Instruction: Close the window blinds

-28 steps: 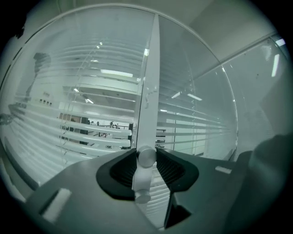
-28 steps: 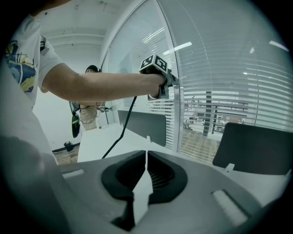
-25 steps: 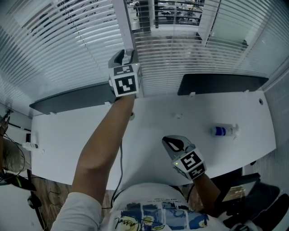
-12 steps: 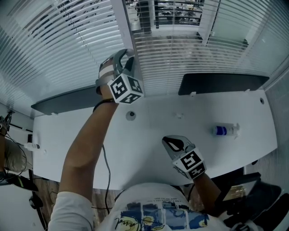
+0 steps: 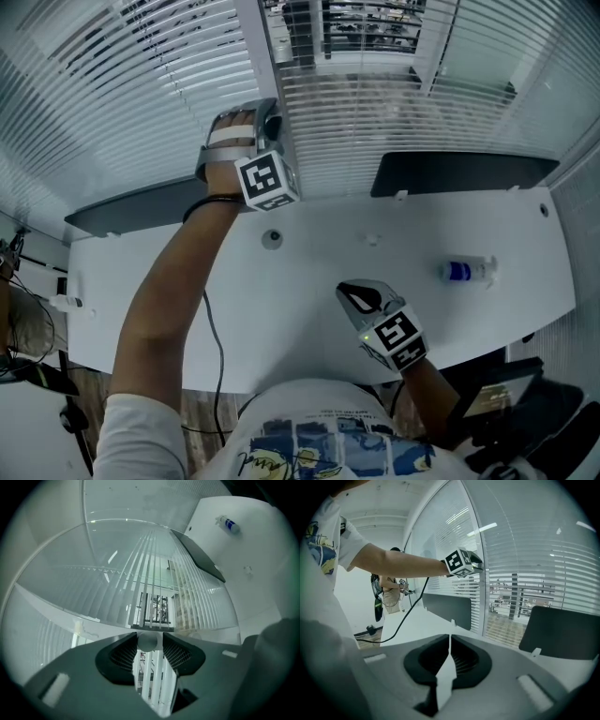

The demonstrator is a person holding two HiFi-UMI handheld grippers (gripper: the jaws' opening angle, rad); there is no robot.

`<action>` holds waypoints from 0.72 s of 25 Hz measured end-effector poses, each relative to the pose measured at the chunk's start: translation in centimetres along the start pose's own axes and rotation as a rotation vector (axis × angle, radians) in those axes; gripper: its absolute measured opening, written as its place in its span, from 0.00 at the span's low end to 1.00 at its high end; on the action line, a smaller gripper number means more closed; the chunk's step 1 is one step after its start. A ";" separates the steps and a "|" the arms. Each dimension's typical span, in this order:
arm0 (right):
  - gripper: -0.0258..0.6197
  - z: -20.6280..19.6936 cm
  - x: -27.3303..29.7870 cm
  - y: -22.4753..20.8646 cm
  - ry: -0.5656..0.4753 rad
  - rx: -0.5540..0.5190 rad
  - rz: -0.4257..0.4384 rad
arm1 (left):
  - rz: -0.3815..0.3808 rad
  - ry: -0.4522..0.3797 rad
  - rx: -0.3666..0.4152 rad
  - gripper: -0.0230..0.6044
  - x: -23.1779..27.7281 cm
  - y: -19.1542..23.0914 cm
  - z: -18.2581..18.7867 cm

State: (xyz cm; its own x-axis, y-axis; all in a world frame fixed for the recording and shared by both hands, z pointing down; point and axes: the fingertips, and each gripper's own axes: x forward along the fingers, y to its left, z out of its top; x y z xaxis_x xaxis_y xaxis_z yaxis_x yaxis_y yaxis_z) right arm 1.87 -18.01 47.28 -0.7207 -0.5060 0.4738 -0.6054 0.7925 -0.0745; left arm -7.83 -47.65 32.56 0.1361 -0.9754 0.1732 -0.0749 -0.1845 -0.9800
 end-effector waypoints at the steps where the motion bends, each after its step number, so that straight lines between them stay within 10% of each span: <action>1: 0.06 0.0 0.0 0.0 0.000 0.000 0.000 | 0.001 0.002 0.012 0.32 0.1 0.1 0.0; 9: 0.06 -0.4 0.2 -0.1 0.004 0.004 -0.004 | 0.038 -0.001 0.026 0.24 -0.1 0.5 -0.2; 18: 0.06 -0.7 0.4 -0.2 0.007 0.005 -0.005 | 0.073 0.016 -0.250 0.24 -0.3 1.4 -0.3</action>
State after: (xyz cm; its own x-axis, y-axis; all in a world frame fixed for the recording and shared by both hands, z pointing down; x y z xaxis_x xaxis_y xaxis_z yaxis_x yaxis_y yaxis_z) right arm 1.94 -18.09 48.07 -0.7150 -0.5078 0.4806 -0.6110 0.7879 -0.0766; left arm -8.27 -47.64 31.21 0.1057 -0.9887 0.1067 -0.3258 -0.1358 -0.9356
